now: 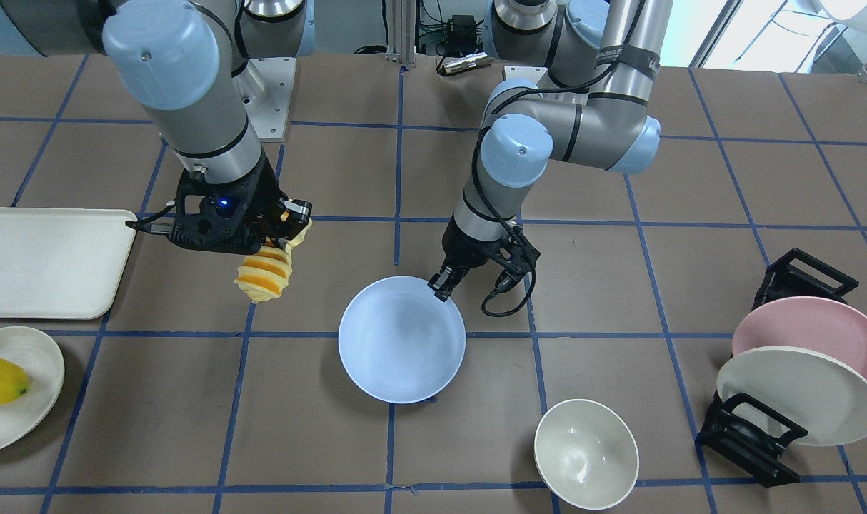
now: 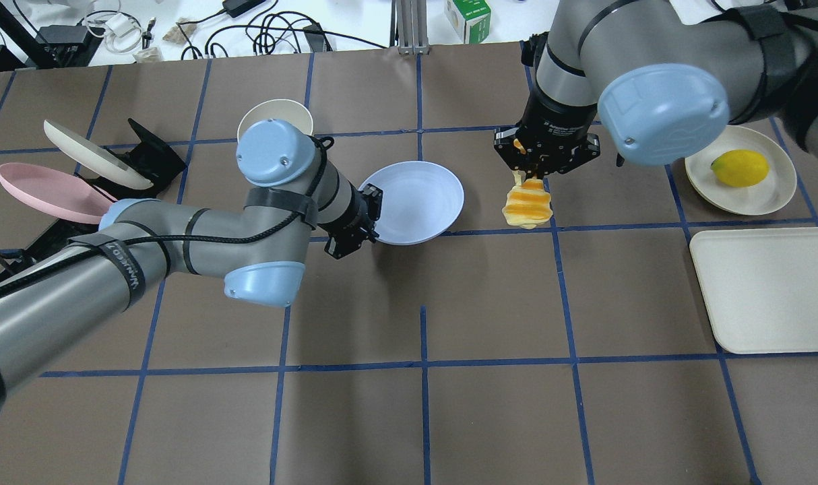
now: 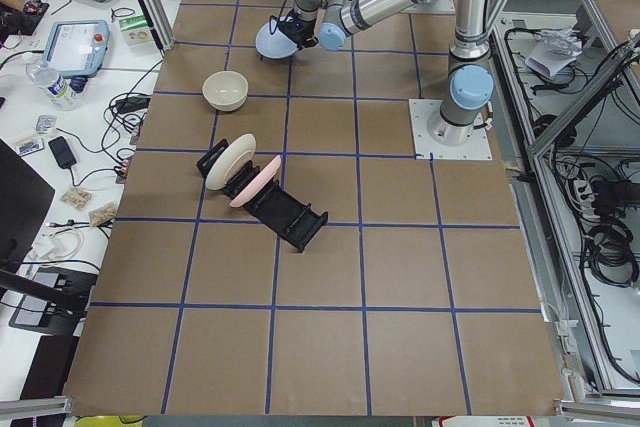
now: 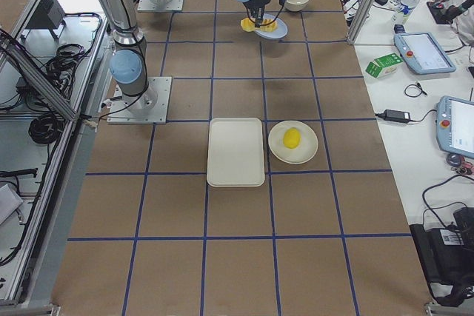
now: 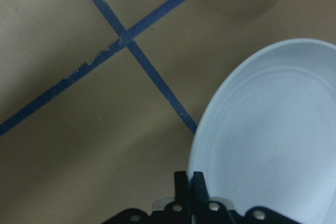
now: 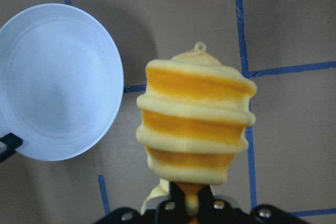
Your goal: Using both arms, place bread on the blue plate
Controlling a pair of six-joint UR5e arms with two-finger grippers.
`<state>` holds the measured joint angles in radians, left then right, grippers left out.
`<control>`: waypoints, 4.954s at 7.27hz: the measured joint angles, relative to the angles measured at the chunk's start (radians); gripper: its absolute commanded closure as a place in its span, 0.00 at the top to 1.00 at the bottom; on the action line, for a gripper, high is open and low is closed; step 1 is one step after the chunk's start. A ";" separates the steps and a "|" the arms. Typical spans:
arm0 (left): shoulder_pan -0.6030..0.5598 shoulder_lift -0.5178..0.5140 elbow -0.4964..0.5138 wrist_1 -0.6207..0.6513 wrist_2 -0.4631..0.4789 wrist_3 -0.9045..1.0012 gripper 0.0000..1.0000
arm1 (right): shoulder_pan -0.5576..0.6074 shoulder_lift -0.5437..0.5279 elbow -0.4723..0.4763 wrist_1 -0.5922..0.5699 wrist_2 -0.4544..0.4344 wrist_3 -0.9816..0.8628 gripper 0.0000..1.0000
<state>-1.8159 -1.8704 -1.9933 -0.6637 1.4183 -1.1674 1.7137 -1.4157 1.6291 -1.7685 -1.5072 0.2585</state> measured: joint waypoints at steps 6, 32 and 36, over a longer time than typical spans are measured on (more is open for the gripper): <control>0.070 0.022 0.030 -0.071 0.031 0.149 1.00 | 0.089 0.157 -0.003 -0.207 0.027 0.061 0.00; 0.175 0.230 0.469 -0.868 0.150 1.105 1.00 | -0.127 -0.125 -0.096 0.176 -0.094 -0.129 1.00; 0.178 0.242 0.473 -0.864 0.145 1.106 1.00 | -0.146 -0.133 -0.101 0.258 -0.050 -0.213 1.00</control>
<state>-1.6379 -1.6289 -1.5199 -1.5274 1.5634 -0.0614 1.5677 -1.5488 1.5283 -1.5103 -1.5568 0.0451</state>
